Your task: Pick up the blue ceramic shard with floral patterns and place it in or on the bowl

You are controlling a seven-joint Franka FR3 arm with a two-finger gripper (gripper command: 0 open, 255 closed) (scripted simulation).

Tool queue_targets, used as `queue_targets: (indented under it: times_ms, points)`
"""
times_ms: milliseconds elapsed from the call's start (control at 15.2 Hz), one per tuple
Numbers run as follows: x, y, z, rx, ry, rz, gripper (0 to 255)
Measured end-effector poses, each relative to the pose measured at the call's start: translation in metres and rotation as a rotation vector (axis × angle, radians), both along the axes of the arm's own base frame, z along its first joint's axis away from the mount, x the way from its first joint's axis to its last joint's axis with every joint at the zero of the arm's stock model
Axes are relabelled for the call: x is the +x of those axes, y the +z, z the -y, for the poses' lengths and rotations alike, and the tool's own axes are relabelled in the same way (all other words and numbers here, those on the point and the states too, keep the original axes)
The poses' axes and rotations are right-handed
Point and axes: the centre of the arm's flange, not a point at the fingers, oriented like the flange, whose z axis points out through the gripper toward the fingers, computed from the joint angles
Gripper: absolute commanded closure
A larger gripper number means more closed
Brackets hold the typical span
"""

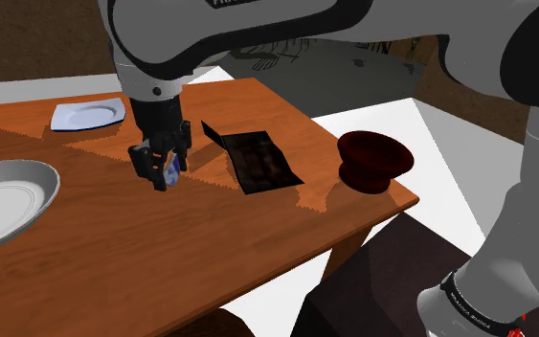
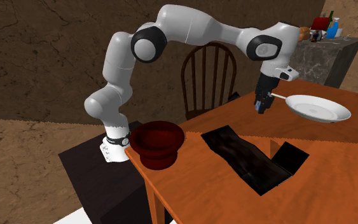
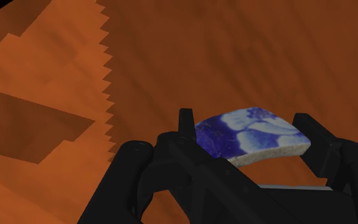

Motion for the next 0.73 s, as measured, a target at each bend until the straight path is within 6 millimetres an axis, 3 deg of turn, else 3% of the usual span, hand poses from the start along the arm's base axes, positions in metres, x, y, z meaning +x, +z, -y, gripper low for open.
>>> queue_targets:
  times_ms: [726]
  points:
    - [0.001,0.057,-0.001,0.000,0.000,0.000,255]
